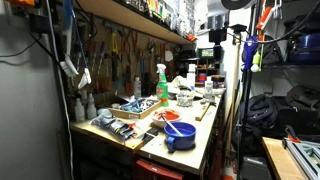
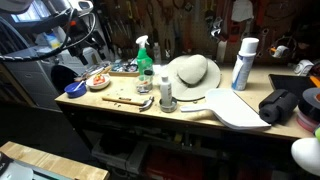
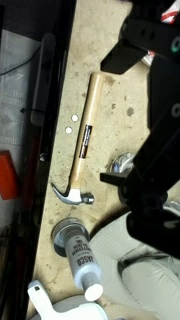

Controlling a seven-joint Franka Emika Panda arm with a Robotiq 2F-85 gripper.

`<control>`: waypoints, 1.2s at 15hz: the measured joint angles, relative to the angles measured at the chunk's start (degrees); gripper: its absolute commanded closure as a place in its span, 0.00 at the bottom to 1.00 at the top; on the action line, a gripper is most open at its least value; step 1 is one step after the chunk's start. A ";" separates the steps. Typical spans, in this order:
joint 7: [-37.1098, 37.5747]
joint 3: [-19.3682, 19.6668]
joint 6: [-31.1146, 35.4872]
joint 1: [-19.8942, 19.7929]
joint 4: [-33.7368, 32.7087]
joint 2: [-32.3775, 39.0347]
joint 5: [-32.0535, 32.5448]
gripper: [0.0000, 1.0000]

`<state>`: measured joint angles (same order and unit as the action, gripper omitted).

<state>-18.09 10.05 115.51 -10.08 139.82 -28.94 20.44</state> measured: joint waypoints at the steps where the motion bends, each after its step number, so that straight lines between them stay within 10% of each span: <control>1: 0.00 0.00 0.00 0.00 0.00 0.01 0.00 0.00; 6: -0.12 -0.74 -1.00 1.73 1.19 0.11 -1.26 0.00; 18: -8.57 -9.15 0.92 21.17 9.36 -1.07 -14.57 0.00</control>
<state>-26.66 0.90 116.43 11.09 149.18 -30.01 5.87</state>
